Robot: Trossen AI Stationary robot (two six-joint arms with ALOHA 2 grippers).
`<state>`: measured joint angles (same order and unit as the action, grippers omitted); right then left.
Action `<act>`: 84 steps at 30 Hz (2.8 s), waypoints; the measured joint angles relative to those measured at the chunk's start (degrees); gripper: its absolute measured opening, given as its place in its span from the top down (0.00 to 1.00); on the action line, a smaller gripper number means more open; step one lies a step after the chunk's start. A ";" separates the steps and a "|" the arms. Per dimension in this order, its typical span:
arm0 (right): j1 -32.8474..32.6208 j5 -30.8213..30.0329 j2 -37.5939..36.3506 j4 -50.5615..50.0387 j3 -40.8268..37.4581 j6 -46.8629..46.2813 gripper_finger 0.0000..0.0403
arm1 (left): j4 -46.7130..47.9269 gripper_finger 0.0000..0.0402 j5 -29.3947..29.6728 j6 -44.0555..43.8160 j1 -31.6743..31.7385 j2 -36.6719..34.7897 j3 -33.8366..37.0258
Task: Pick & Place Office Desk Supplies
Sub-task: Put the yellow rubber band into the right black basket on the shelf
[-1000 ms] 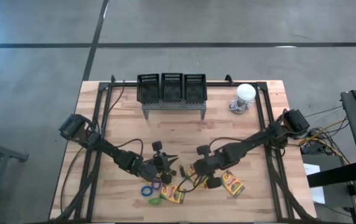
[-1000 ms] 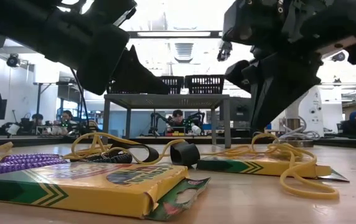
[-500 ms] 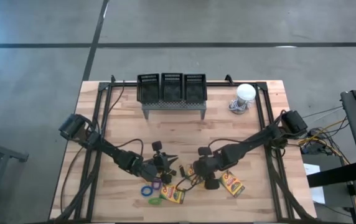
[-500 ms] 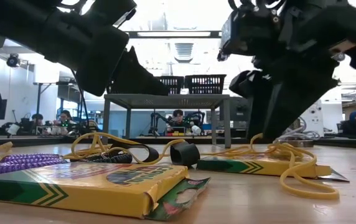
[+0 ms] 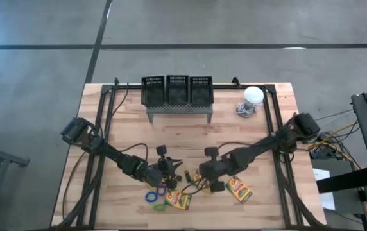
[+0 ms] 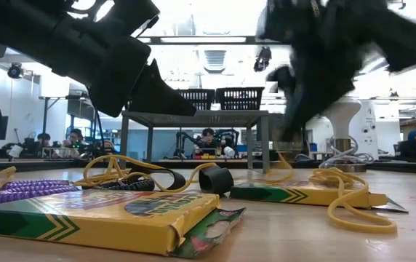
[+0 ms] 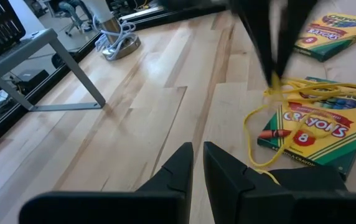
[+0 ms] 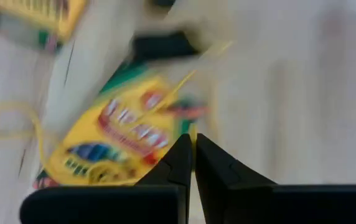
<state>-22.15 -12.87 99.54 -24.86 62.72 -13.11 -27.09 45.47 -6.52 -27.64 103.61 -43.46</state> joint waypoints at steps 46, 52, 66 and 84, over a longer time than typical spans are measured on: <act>38.32 -6.36 -15.91 -1.87 16.15 26.84 0.73 | -0.02 0.90 -0.02 0.02 0.02 0.00 0.00; 28.20 -1.95 -22.35 -2.13 9.85 25.02 0.66 | 0.04 0.90 -0.02 0.02 0.02 0.00 0.00; -2.08 -10.95 -31.60 -3.19 -10.10 4.34 0.70 | 0.15 0.90 -0.02 -1.03 0.10 0.00 0.00; 10.91 4.09 -7.68 25.90 -19.76 8.12 0.50 | 0.54 0.90 -0.04 -1.46 0.20 0.00 0.00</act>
<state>-11.24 -8.79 91.86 1.04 42.97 -4.98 -26.55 45.43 -7.99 -27.44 103.61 -43.46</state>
